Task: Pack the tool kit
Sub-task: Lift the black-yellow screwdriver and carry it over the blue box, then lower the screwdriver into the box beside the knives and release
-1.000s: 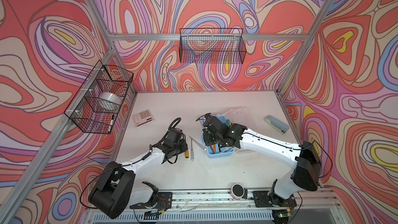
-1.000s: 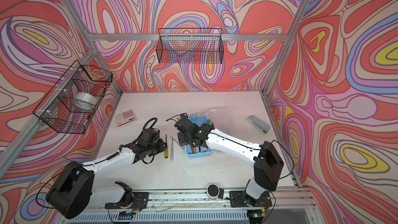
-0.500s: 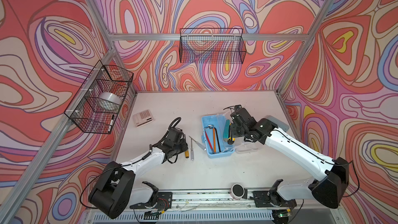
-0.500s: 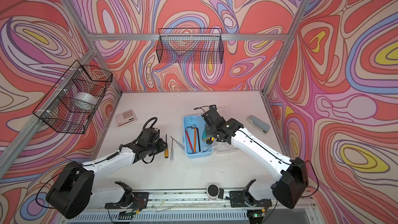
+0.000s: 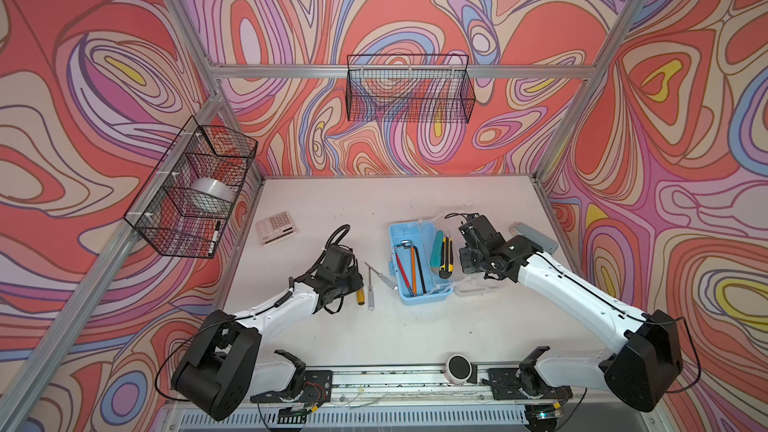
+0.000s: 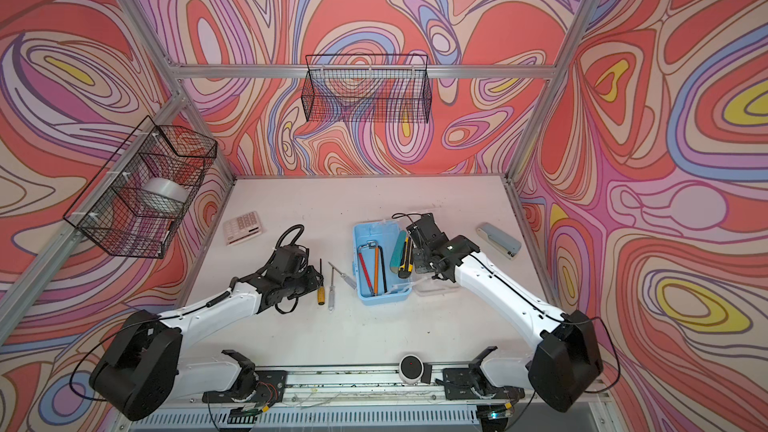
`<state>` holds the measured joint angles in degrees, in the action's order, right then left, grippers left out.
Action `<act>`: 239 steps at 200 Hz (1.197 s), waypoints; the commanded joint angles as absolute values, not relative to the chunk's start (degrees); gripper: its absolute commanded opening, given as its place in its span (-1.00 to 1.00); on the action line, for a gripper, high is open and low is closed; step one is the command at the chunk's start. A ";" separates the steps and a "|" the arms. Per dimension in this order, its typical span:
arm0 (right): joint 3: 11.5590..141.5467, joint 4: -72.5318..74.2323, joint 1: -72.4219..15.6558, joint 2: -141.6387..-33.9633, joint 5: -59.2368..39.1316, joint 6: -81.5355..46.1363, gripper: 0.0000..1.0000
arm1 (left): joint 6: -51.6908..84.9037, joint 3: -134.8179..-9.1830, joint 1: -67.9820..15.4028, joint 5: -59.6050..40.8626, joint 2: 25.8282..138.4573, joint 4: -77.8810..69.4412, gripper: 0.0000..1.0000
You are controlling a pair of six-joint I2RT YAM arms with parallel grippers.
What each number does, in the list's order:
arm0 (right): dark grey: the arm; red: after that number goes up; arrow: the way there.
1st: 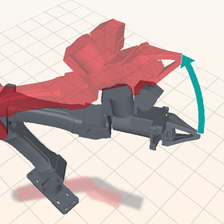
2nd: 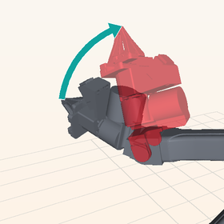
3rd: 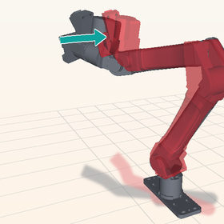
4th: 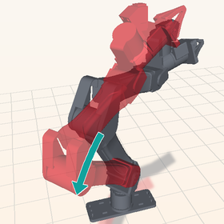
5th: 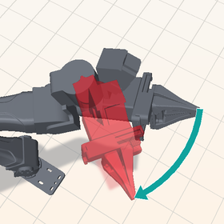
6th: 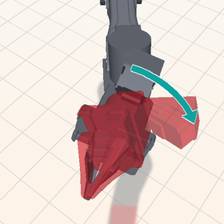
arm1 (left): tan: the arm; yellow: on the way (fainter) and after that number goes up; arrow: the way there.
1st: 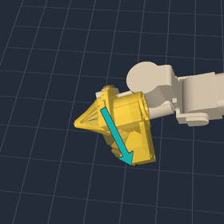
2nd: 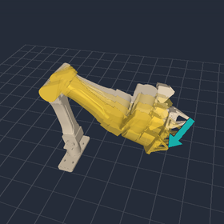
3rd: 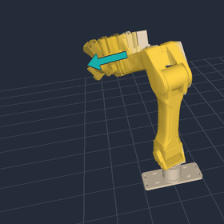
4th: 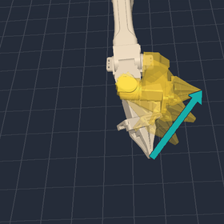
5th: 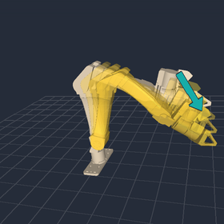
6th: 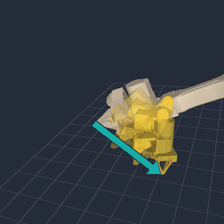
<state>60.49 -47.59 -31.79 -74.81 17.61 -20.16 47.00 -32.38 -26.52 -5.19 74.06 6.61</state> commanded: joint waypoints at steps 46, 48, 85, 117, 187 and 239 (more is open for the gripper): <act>58.96 -44.30 -30.96 -76.78 16.87 -20.13 -1.00 | 45.92 -35.08 -26.40 -5.08 75.06 8.44 -0.36; 58.86 -44.28 -30.97 -76.81 16.87 -20.17 -1.00 | 45.89 -35.16 -26.40 -5.05 75.06 8.44 -0.36; 58.66 -43.90 -30.67 -77.25 16.52 -20.26 -0.90 | 45.73 -35.45 -26.52 -4.99 75.06 8.61 -0.36; 58.72 -43.62 -30.43 -77.76 16.15 -20.14 -0.55 | 45.76 -35.51 -26.44 -5.24 75.15 8.53 -0.36; 59.96 -44.10 -30.33 -78.51 16.17 -20.18 -0.14 | 45.63 -35.59 -26.50 -5.10 74.97 8.79 -0.35; 65.05 -46.84 -30.33 -74.71 15.68 -19.78 -0.15 | 44.92 -35.93 -26.44 -4.04 74.02 9.71 -0.35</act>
<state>60.95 -45.52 -30.46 -77.84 15.88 -20.18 46.04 -34.15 -26.52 -5.10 74.76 7.73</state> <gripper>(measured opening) 0.430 0.324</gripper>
